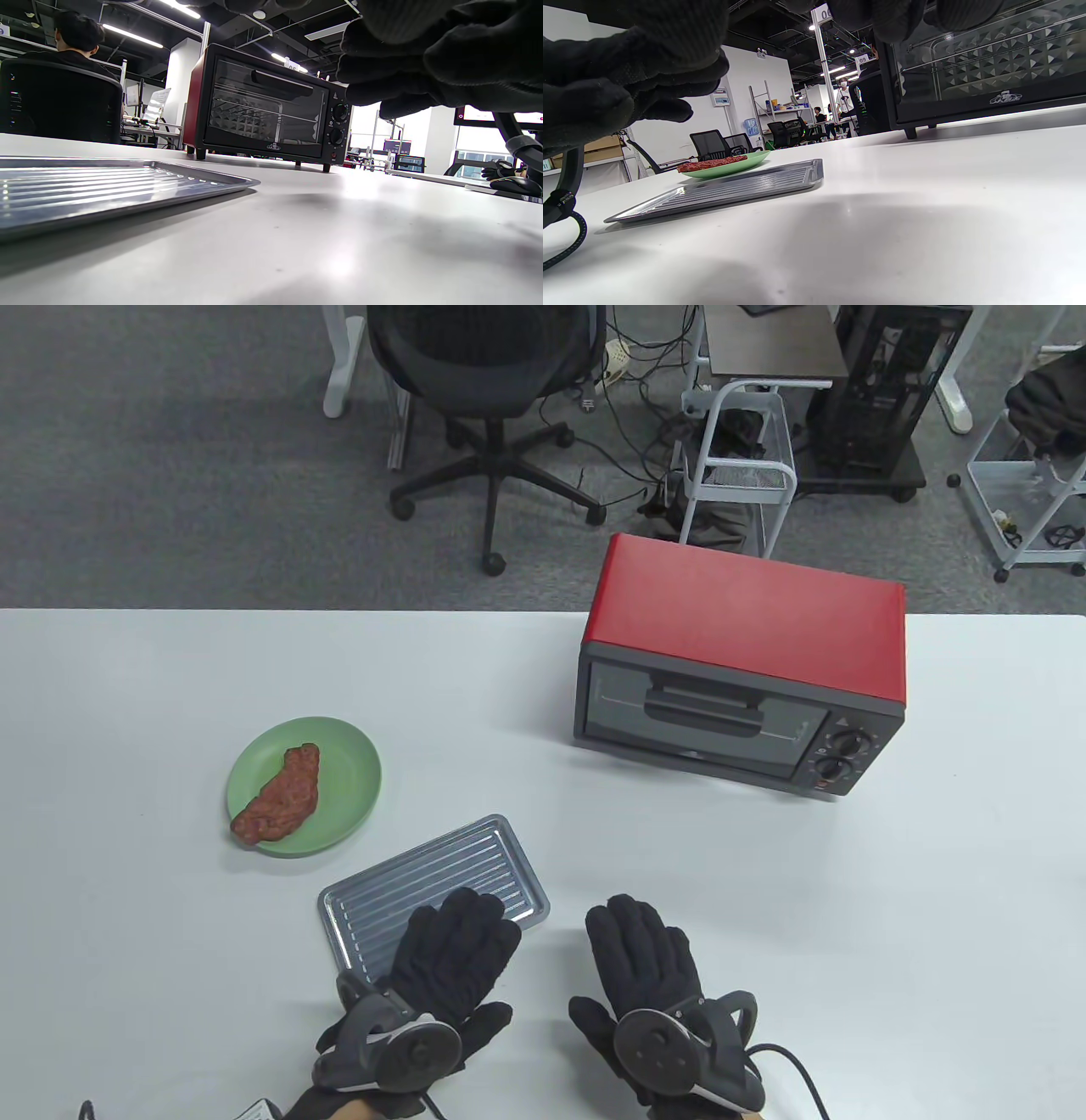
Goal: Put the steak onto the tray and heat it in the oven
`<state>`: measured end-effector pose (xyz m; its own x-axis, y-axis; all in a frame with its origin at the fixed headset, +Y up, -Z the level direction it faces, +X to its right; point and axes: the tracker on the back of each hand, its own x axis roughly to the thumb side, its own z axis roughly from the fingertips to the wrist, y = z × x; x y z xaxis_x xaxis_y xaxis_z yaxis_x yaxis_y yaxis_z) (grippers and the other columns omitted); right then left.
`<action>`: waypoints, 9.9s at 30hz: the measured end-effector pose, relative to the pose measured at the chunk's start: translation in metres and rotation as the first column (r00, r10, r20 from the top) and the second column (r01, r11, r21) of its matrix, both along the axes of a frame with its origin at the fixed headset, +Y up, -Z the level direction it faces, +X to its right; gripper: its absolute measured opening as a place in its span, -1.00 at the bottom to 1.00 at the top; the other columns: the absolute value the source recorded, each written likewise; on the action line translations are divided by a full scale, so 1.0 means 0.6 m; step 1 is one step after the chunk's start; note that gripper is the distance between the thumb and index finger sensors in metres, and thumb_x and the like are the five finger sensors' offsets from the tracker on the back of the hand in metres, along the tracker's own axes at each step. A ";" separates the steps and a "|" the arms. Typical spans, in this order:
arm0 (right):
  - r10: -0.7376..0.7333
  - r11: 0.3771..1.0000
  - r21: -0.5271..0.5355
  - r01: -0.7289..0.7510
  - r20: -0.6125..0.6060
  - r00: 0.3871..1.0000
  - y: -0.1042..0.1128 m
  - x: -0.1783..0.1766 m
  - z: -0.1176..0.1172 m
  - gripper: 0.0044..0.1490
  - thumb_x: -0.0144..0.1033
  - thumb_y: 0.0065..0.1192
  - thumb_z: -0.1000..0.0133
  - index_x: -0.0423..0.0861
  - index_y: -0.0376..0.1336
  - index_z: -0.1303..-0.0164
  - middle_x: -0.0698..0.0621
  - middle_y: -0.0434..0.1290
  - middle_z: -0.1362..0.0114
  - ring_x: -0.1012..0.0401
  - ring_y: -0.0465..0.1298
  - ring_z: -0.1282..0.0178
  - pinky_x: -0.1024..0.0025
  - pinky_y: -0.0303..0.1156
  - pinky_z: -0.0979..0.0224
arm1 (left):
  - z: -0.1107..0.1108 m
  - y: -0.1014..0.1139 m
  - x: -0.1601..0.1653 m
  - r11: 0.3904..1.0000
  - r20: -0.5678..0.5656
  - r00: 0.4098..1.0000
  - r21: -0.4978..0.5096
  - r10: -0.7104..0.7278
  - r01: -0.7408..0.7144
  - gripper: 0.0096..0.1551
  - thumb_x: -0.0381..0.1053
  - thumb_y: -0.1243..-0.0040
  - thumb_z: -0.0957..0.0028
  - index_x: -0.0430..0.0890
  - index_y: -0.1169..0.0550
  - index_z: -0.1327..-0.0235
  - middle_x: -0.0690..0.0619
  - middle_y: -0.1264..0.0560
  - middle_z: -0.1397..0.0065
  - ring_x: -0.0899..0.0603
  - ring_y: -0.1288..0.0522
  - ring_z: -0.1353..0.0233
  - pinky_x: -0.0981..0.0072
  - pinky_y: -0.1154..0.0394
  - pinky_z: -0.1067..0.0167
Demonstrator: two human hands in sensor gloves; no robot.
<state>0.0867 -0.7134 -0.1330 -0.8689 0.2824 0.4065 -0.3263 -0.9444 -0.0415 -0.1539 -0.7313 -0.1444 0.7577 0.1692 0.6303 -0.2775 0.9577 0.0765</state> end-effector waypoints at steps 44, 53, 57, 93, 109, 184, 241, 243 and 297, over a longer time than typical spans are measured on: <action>-0.500 0.806 0.192 0.561 0.728 0.470 0.073 0.238 -0.257 -0.13 0.12 0.22 -0.08 -0.23 0.24 -0.44 -0.20 0.48 -0.37 -0.14 0.61 -0.19 -0.18 0.52 -0.24 | 0.000 -0.001 0.003 1.000 0.016 1.000 -0.007 -0.009 0.009 -0.01 0.28 -0.06 -0.01 -0.01 -0.05 -0.67 -0.19 0.01 -0.76 -0.44 0.02 -0.69 -0.56 -0.09 -0.43; -0.569 0.596 0.138 0.791 0.767 0.295 0.023 0.252 -0.290 0.09 0.16 0.15 -0.13 -0.26 -0.06 -0.68 -0.19 0.34 -0.53 -0.13 0.56 -0.30 -0.13 0.52 -0.28 | 0.000 -0.001 0.003 1.000 0.018 1.000 -0.007 -0.007 0.007 -0.02 0.28 -0.06 -0.01 -0.01 -0.07 -0.67 -0.18 0.00 -0.76 -0.44 0.02 -0.69 -0.56 -0.09 -0.43; -0.603 0.516 0.117 0.848 0.753 0.263 0.014 0.253 -0.299 0.01 0.14 0.10 -0.18 -0.20 -0.05 -0.69 -0.15 0.34 -0.54 -0.09 0.56 -0.31 -0.11 0.52 -0.30 | -0.001 -0.001 0.003 1.000 0.017 1.000 -0.010 -0.003 0.004 -0.02 0.28 -0.06 -0.01 -0.01 -0.07 -0.67 -0.19 0.00 -0.76 -0.44 0.02 -0.69 -0.56 -0.09 -0.43; -0.693 0.425 0.150 0.892 0.689 0.214 -0.005 0.255 -0.264 -0.36 -0.08 0.26 -0.13 -0.11 0.32 -0.38 -0.16 0.45 -0.41 -0.07 0.61 -0.20 -0.10 0.53 -0.26 | -0.003 0.000 0.001 1.000 0.007 1.000 -0.018 0.007 -0.007 -0.03 0.28 -0.06 -0.01 -0.01 -0.08 -0.67 -0.19 0.00 -0.76 -0.44 0.02 -0.69 -0.55 -0.10 -0.43; -0.532 0.522 -0.116 0.845 0.731 0.429 -0.048 0.233 -0.179 -0.14 0.00 0.13 -0.15 -0.22 0.14 -0.59 -0.23 0.50 -0.33 -0.16 0.62 -0.14 -0.18 0.51 -0.23 | 0.000 0.001 0.002 1.000 0.010 1.000 -0.020 0.003 -0.003 -0.03 0.28 -0.05 -0.01 -0.01 -0.08 -0.67 -0.20 0.00 -0.76 -0.44 0.02 -0.69 -0.55 -0.11 -0.42; -0.043 0.998 0.041 0.042 0.017 0.999 0.017 -0.010 0.004 0.21 0.16 0.13 -0.11 -0.25 -0.25 -0.72 -0.36 -0.18 -0.73 -0.39 -0.06 -0.66 -0.45 0.03 -0.48 | -0.009 0.003 -0.010 0.992 -0.020 0.993 -0.040 0.120 -0.120 -0.03 0.28 -0.05 -0.02 -0.02 -0.07 -0.67 -0.20 -0.03 -0.75 -0.43 -0.03 -0.68 -0.54 -0.12 -0.43; -0.092 0.995 -0.030 0.091 -0.018 0.996 0.001 -0.006 0.011 0.15 0.14 0.11 -0.11 -0.24 -0.19 -0.72 -0.37 -0.08 -0.71 -0.39 0.05 -0.63 -0.43 0.09 -0.46 | -0.354 -0.047 -0.462 0.733 -0.932 0.255 -0.360 -0.257 -0.577 -0.34 0.20 -0.16 -0.09 -0.06 -0.53 -0.41 -0.21 -0.38 -0.50 -0.38 -0.36 -0.39 -0.36 -0.31 -0.38; -0.092 0.995 -0.029 0.091 -0.017 0.996 0.001 -0.006 0.011 0.15 0.14 0.11 -0.11 -0.24 -0.19 -0.72 -0.37 -0.09 -0.71 -0.39 0.05 -0.63 -0.42 0.09 -0.46 | -0.359 -0.048 -0.460 0.722 -0.926 0.260 -0.376 -0.272 -0.581 -0.36 0.20 -0.17 -0.09 -0.07 -0.55 -0.37 -0.21 -0.37 -0.49 -0.37 -0.36 -0.37 -0.36 -0.31 -0.37; -0.107 0.993 -0.057 0.107 0.008 0.994 0.003 0.009 0.004 0.08 0.11 0.11 -0.12 -0.26 -0.07 -0.70 -0.39 -0.01 -0.70 -0.40 0.10 -0.61 -0.43 0.11 -0.45 | -0.293 -0.063 -0.492 0.613 -0.938 0.347 -0.267 0.012 -0.743 -0.43 0.03 -0.11 -0.07 -0.09 -0.48 -0.35 -0.05 -0.69 -0.05 -0.09 -0.81 0.24 0.12 -0.76 0.24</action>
<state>0.0920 -0.7117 -0.1303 -0.8344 0.3969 0.3825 -0.4258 -0.9047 0.0098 -0.4488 -0.7689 -0.3201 0.4979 0.6109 -0.6155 -0.7644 0.6444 0.0213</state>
